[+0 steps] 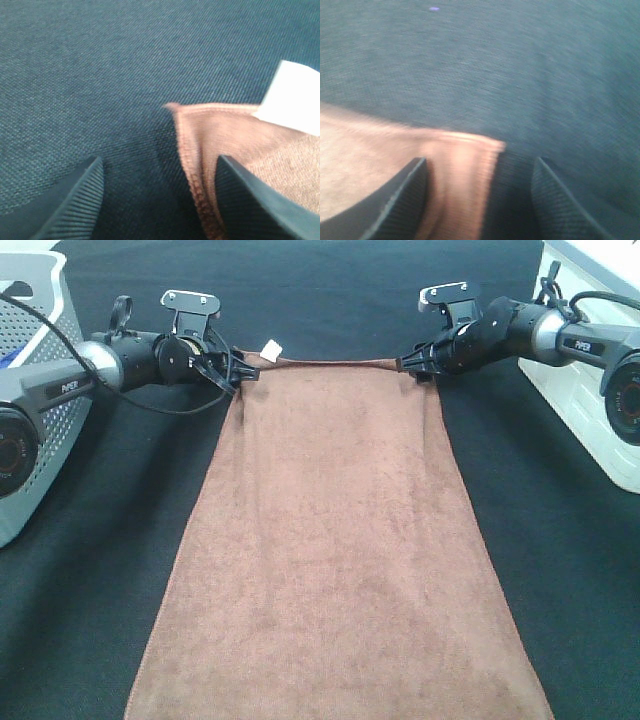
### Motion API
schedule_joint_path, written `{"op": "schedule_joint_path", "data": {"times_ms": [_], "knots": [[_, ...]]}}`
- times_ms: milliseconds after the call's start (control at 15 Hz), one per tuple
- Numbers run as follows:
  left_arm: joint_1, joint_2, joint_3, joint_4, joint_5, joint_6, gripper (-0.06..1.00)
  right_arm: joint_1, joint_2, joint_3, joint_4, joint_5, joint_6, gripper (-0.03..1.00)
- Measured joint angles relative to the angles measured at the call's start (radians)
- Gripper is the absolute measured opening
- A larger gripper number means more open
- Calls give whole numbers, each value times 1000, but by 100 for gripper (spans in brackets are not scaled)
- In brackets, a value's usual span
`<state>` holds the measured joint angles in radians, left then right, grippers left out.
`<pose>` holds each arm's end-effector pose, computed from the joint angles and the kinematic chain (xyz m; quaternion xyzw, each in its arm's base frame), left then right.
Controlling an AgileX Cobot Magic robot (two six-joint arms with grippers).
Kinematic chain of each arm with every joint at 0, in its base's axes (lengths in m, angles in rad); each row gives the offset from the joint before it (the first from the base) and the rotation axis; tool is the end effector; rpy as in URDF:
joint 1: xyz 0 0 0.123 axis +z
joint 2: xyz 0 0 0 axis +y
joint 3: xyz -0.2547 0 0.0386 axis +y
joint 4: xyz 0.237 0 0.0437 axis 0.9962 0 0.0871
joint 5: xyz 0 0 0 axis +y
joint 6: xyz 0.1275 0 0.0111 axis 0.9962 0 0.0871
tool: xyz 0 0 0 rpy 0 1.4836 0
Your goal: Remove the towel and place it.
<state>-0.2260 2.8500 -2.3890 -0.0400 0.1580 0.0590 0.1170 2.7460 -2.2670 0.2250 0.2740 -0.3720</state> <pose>0.5817 -0.1346 0.0280 0.1078 0.8613 -0.0539 0.4936 0.5764 0.0755 0.0368 -0.1349 0.8874 0.0187 0.4404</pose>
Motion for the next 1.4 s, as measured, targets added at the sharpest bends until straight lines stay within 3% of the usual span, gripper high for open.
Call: {"op": "schedule_joint_path", "data": {"times_ms": [400,667,800,1000,1200,1400], "knots": [[6,-24,6,-6,8,-1,61,-9,-37,-1,129,42,-9,59],[10,-58,6,-34,6,-1,61,3,-100,-1,230,19,-36,59],[10,-74,6,-39,31,-1,61,3,-117,-1,240,58,-37,59],[7,-156,8,-47,166,0,64,2,-223,-1,199,262,-33,61],[7,-316,8,-47,485,0,78,2,-379,-1,86,497,22,72],[14,-446,8,-23,767,-31,80,-6,-526,-1,-41,712,143,73]]}}
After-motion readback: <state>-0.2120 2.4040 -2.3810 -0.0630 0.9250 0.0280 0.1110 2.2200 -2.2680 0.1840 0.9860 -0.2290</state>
